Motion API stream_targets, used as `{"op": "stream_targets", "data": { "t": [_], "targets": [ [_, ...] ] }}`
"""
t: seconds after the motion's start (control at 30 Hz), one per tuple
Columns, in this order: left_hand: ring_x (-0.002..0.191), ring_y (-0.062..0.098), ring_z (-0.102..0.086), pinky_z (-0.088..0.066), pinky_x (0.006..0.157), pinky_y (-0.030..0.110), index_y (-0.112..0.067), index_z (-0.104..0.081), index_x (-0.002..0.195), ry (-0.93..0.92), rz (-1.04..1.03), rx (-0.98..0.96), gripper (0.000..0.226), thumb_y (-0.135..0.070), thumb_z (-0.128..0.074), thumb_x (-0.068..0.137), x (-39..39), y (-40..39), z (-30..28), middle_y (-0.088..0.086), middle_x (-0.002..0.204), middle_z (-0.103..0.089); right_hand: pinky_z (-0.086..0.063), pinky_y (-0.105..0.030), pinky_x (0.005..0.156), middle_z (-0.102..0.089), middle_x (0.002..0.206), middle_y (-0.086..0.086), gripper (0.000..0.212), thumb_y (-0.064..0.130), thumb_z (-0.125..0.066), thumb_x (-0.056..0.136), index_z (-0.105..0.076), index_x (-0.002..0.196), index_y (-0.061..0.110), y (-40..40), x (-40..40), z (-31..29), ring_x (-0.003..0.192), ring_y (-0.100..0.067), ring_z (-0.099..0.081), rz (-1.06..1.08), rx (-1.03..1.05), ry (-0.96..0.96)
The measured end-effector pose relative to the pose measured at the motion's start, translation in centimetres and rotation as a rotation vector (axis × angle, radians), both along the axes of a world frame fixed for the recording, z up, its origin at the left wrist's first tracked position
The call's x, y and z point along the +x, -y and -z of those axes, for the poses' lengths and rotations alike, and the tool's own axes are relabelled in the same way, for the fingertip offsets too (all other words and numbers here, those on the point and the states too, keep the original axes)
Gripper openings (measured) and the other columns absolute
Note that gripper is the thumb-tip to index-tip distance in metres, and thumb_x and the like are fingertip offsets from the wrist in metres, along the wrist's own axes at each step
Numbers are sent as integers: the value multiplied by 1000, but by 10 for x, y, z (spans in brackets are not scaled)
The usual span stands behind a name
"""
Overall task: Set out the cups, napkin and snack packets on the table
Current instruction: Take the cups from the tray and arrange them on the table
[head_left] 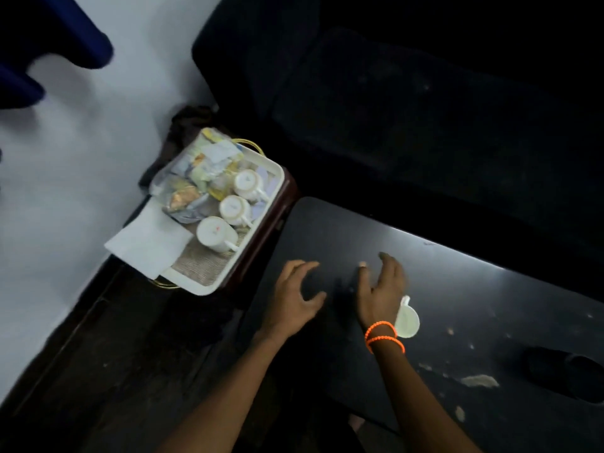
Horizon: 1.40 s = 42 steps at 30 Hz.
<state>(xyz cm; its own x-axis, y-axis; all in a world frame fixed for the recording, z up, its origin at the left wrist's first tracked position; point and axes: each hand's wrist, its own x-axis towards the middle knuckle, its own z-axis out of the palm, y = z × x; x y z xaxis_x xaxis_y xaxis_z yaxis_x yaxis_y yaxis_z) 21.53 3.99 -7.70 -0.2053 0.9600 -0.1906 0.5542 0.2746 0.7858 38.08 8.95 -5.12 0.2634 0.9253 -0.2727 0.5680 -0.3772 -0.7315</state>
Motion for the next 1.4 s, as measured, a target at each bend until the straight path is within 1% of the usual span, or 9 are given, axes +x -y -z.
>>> {"op": "stream_targets", "data": {
  "t": [0.13,0.27,0.43,0.53,0.67,0.9,1.07,1.3,1.4],
  "targets": [
    [108,30,-63,-54,96,44,-12,-68,125,-243,-508,115,43,-18,-79,84,-88,-12,-21,11,119,-61,-41,-46,117,-63,141,-22,44,22,-67,100,-61,137,-2,-18,-92,-7,134,-37,-56,-297,-74,-164],
    [118,38,-58,-49,95,44,-14,-65,127,-216,-754,-88,41,-40,-64,96,-159,-36,-31,17,128,-58,-50,-41,99,-72,120,-14,34,27,-66,98,-68,124,7,-30,-174,-14,116,-33,-63,-503,-169,-263],
    [108,40,-71,-62,88,51,-12,-70,128,336,-859,-497,63,-63,-43,102,-206,-61,-29,21,126,-71,-40,-39,107,-68,133,-14,42,41,-50,99,-66,131,20,-36,-230,-9,134,-36,-46,-523,-372,-291],
    [88,34,-76,-62,62,42,-8,-70,121,664,-925,-515,48,-49,-64,97,-213,-63,-29,21,112,-76,-33,-51,115,-63,143,-9,58,55,-35,88,-65,131,30,-35,-235,-11,139,-36,-40,-525,-456,-247],
    [94,30,-72,-63,68,47,-11,-71,111,895,-892,-532,22,-25,-73,94,-219,-56,-36,20,120,-74,-30,-55,117,-65,140,-4,49,57,-32,82,-69,108,37,-33,-228,-17,136,-35,-44,-452,-483,-395],
    [104,24,-72,-66,79,34,-3,-70,112,1170,-686,-419,37,1,-77,77,-200,-35,-64,16,113,-74,-40,-35,79,-82,98,8,36,46,-42,98,-73,85,32,-38,-187,-22,86,-10,-64,-274,-510,-762],
    [119,23,-68,-56,103,37,-8,-71,126,933,-326,-405,61,15,-79,71,-134,-40,-54,12,125,-75,-44,-39,83,-81,88,9,46,56,-41,91,-79,92,30,-54,-124,-16,80,-9,-71,-271,-473,-746],
    [110,10,-65,-54,84,17,-21,-60,125,502,-142,-295,84,11,-91,53,-9,-37,-5,-8,129,-66,-53,-43,86,-81,106,-11,46,43,-43,103,-78,93,15,-59,-23,7,95,-27,-73,-163,-526,-514],
    [112,18,-65,-56,89,28,-22,-58,121,357,-87,-281,83,2,-95,50,34,-27,21,-7,129,-65,-55,-46,89,-77,116,-24,49,36,-43,105,-76,105,-1,-57,9,20,99,-37,-71,-124,-542,-405]
  ]
}}
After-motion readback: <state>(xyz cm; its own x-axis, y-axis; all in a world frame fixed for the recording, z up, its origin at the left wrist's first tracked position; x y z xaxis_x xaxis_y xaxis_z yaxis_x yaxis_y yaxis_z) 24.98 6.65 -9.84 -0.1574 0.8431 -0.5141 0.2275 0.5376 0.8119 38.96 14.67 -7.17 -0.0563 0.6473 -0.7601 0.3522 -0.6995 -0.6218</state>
